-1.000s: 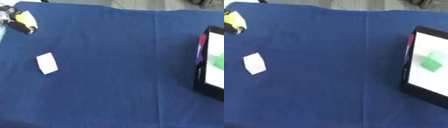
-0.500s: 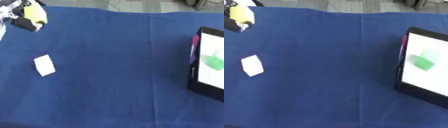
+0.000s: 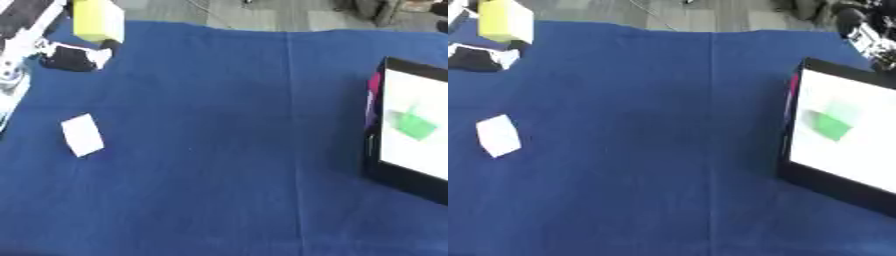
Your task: Pick up the objects with one hand, pass them to the other hand, and then place them into the box on the other side of the table.
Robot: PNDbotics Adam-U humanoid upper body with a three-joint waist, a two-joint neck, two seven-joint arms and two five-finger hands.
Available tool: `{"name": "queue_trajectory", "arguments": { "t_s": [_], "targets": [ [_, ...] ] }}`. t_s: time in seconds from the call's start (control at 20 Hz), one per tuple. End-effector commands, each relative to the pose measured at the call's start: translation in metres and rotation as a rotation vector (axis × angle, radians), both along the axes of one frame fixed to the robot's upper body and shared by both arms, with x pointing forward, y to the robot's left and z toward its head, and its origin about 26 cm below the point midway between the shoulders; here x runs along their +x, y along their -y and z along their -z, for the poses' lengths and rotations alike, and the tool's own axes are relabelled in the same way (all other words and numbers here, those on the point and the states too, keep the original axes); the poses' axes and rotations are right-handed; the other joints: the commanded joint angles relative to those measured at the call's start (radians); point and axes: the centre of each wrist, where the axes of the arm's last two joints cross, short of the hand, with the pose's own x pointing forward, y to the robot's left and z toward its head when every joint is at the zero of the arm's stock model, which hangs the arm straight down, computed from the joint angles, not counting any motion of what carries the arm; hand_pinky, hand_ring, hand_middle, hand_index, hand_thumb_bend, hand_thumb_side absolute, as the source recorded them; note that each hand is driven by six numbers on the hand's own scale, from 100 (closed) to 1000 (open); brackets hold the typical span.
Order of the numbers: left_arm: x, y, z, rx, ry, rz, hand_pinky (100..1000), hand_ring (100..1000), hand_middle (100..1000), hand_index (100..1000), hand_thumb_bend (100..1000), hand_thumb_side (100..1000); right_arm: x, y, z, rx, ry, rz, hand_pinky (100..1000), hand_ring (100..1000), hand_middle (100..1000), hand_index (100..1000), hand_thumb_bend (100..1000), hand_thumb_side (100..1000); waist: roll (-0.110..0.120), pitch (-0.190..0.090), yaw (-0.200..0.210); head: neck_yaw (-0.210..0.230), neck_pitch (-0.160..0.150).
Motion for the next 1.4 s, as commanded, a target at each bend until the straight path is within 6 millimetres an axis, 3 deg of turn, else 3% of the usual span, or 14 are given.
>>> {"name": "queue_trajectory", "arguments": {
  "t_s": [0.05,0.55,0.95,1.4],
  "targets": [
    [-0.01,0.014,-0.001,-0.002,0.138,0.062,762,641,579,655,100,158,-0.002,-0.015,-0.01,-0.071,-0.018,-0.109,1000,1000,1000,1000,100,645,0.001,-0.032,0.0,-0.007,0.01],
    [-0.016,0.04,0.027,-0.053,0.275,0.188,756,634,584,659,100,155,0.002,-0.06,-0.021,-0.203,-0.077,-0.318,1000,1000,1000,1000,100,662,0.001,-0.04,-0.01,-0.007,0.031],
    [-0.017,0.055,0.034,-0.067,0.455,0.287,752,643,595,660,100,126,0.002,-0.093,-0.025,-0.266,-0.116,-0.406,1000,1000,1000,1000,100,690,-0.003,-0.042,-0.014,-0.023,0.033],
    [-0.018,0.075,0.041,-0.047,0.531,0.38,742,642,599,660,100,103,0.0,-0.114,-0.025,-0.294,-0.163,-0.454,1000,1000,1000,1000,100,712,-0.006,-0.04,-0.016,-0.022,0.035]
  ]
}}
